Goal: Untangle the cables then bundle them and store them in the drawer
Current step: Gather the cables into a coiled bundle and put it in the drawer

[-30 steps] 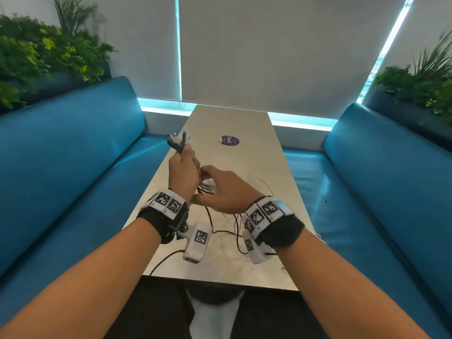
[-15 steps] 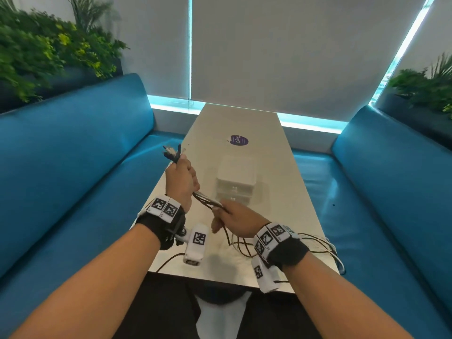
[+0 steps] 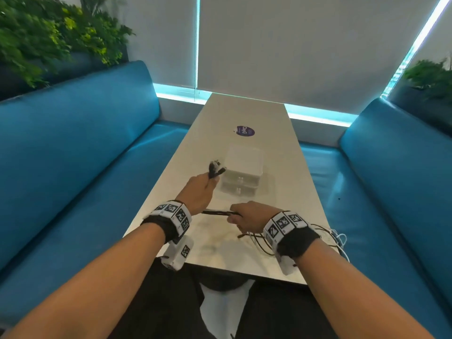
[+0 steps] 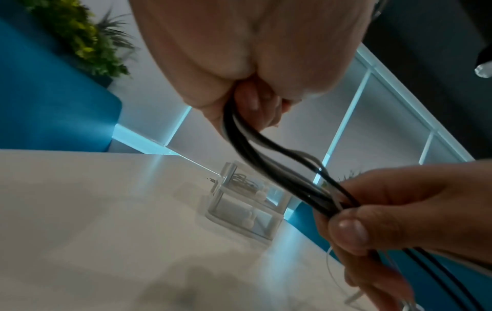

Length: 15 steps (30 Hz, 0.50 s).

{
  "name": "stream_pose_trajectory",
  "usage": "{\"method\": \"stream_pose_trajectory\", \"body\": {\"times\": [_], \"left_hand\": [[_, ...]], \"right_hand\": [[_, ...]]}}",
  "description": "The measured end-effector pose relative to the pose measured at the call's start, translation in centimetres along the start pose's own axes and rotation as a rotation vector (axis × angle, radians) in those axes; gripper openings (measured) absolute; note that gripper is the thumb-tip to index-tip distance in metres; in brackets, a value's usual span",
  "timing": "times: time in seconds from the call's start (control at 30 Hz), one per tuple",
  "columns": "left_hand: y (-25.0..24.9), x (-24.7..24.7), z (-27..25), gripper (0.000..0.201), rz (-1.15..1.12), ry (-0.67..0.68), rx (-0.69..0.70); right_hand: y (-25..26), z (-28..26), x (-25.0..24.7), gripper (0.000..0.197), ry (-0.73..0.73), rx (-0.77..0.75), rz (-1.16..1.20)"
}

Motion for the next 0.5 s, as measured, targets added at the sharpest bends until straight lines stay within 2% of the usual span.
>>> {"method": "stream_pose_trajectory", "body": {"times": [0.17, 0.27, 0.37, 0.43, 0.5], "left_hand": [[0.9, 3.6, -0.4, 0.036, 0.174, 0.218, -0.048], [1.9, 5.9, -1.0, 0.031, 0.263, 0.341, -0.074], [3.5, 7.6, -1.6, 0.038, 0.334, 0.427, -0.111], [4.1, 8.6, -2.0, 0.043, 0.363, 0.477, -0.132], [4.5, 9.8, -2.4, 0.035, 0.445, 0.534, -0.143]], "right_hand": [[-1.3, -0.3, 0.8, 0.033, -0.117, 0.085, 0.111], [-1.9, 0.0, 3.0, 0.037, -0.087, 0.125, 0.153], [-2.8, 0.4, 4.9, 0.043, -0.072, 0.174, 0.175], [-3.2, 0.6, 5.9, 0.041, -0.049, 0.194, 0.190], [-3.3, 0.6, 6.2, 0.035, -0.015, 0.199, 0.179]]}}
Point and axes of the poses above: each hand's wrist, its own z-axis towards the middle knuckle, its own x-axis out of the palm, y = z × x, the point moved 9 cm from there along z, towards the middle knuckle, and after that the axes turned 13 degrees about -z, right-handed, at the moved point
